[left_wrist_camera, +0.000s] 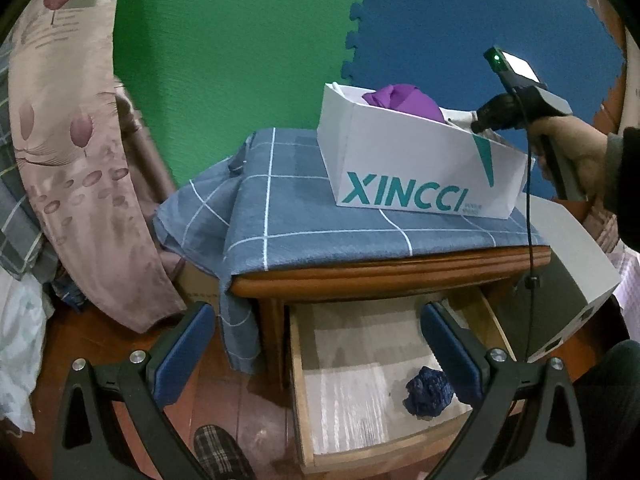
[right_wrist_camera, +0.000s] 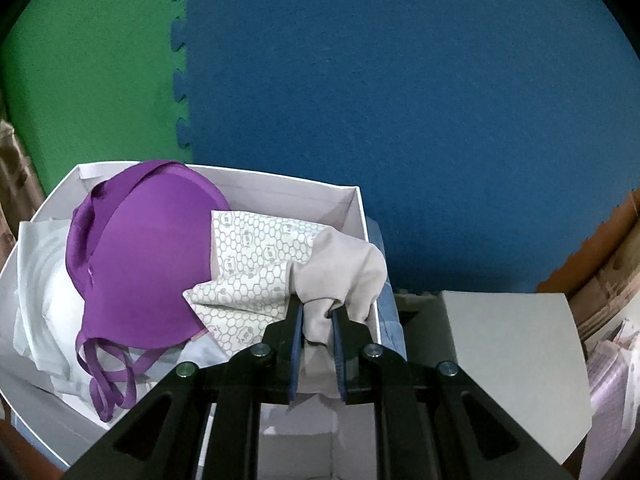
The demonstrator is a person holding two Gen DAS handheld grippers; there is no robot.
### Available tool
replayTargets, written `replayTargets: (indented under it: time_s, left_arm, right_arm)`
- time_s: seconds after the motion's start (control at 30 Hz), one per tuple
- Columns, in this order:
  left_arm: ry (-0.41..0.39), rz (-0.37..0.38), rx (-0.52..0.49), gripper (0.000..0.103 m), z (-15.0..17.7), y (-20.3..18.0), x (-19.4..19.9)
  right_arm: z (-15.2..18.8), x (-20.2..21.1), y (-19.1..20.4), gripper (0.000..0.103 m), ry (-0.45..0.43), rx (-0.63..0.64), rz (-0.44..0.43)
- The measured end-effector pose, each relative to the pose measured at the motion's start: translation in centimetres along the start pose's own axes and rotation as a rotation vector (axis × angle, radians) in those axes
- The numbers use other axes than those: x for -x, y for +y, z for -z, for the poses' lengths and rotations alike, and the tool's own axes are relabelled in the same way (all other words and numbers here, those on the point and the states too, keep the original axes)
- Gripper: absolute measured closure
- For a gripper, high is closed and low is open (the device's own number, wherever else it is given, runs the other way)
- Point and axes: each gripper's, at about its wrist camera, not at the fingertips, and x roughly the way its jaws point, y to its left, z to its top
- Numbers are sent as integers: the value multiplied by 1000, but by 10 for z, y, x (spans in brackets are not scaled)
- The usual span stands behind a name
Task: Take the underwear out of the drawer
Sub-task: 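Carry the white patterned underwear over the XINCCI box with the right tool, then lower the underwear into the box and open the right tool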
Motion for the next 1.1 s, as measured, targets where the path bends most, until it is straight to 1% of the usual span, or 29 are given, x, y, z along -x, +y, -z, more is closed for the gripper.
replayTargets:
  time_s: [0.33,0.47,0.57,0.67,0.7,0.73,0.77,0.8,0.83,0.87,0.9,0.93,1.0,1.07,1.1]
  left_arm:
    - [25,-3,-10,1,1,-4,-7]
    - [31,-4,-14,1,0,-6,-10]
    - [31,-4,-15,1,0,-6,-11]
    - [28,-17,-28,1,1,-7,-12]
    - [28,-24,-35,1,2,-7,-14]
    - [29,-33,-46,1,4,-8,-15]
    - [30,-36,-51,1,5,-9,-17]
    - [33,-38,-58,1,7,-10,-18]
    - [39,-36,-66,1,9,-10,-20]
    - [44,-32,-71,1,11,-11,-20]
    - [53,-24,-76,1,13,-13,-22]
    - [64,-10,-92,1,16,-15,-23]
    - [89,16,-142,1,22,-26,-26]
    - [112,45,-203,1,28,-40,-29]
    - [125,66,-238,1,33,-48,-30]
  right_arm:
    - [2,-18,1,90,49,7,-27]
    - [2,-24,7,90,53,38,-7]
    - [1,-25,9,89,53,38,-2]
    - [3,-25,19,85,62,85,12]
    - [3,-22,20,78,55,88,6]
    - [3,-14,20,74,31,87,-10]
    - [3,-6,19,74,-1,87,-24]
    - [4,8,16,74,-50,84,-25]
    - [5,30,11,72,-124,69,-8]
    - [8,50,5,69,-188,51,-3]
    - [13,74,-3,56,-263,30,-26]
    - [24,100,-12,39,-333,13,-63]
    - [57,142,-30,25,-438,6,-110]
    - [92,158,-40,25,-461,37,-134]
    - [112,162,-44,25,-468,51,-128]
